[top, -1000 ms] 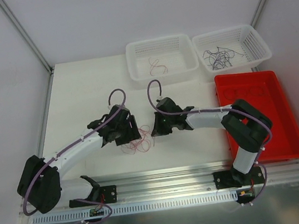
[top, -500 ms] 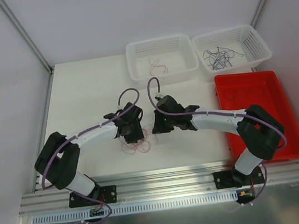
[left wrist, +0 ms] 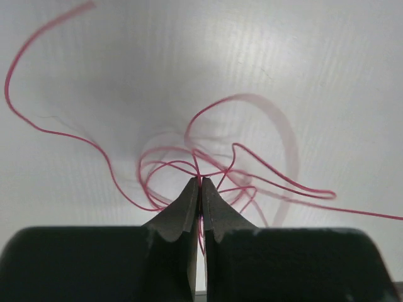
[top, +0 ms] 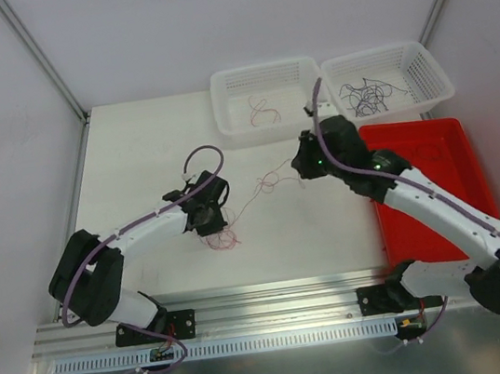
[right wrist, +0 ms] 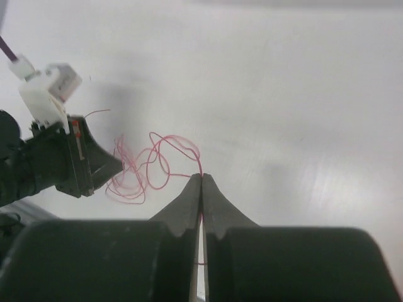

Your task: Untangle the cables

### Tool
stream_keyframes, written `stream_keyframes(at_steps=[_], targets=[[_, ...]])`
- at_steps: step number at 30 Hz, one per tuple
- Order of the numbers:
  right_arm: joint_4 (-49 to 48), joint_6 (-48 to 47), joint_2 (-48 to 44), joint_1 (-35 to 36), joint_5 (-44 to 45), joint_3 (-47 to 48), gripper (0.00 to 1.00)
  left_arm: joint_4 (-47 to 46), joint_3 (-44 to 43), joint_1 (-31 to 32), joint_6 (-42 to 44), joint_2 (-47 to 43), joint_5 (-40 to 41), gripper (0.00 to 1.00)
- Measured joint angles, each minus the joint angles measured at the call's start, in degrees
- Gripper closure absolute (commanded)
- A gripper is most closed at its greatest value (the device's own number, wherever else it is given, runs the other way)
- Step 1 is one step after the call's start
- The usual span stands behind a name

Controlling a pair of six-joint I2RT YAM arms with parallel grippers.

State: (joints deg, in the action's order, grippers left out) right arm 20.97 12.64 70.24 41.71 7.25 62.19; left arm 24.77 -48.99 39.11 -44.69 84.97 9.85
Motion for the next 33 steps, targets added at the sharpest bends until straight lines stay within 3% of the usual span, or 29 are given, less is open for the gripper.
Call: stream_keyframes(at_steps=[9,22,33], targets=[[10.2,-11.3,-12.9,-11.6,0.9,15.3,0.99,1.9,3.8,-8.2,3.1,-4.7,1.4,1.00],[19.9,-22.8,-18.1,-14.9,4.5,29.7,0.99,2.3,6.4,-17.3,5.8,-5.0,1.2,1.00],[24.0,-27.3,-20.4,-14.8,6.4,30.2,0.99,2.5,6.9,-22.4,7.5,-6.4,-0.1,1.00]])
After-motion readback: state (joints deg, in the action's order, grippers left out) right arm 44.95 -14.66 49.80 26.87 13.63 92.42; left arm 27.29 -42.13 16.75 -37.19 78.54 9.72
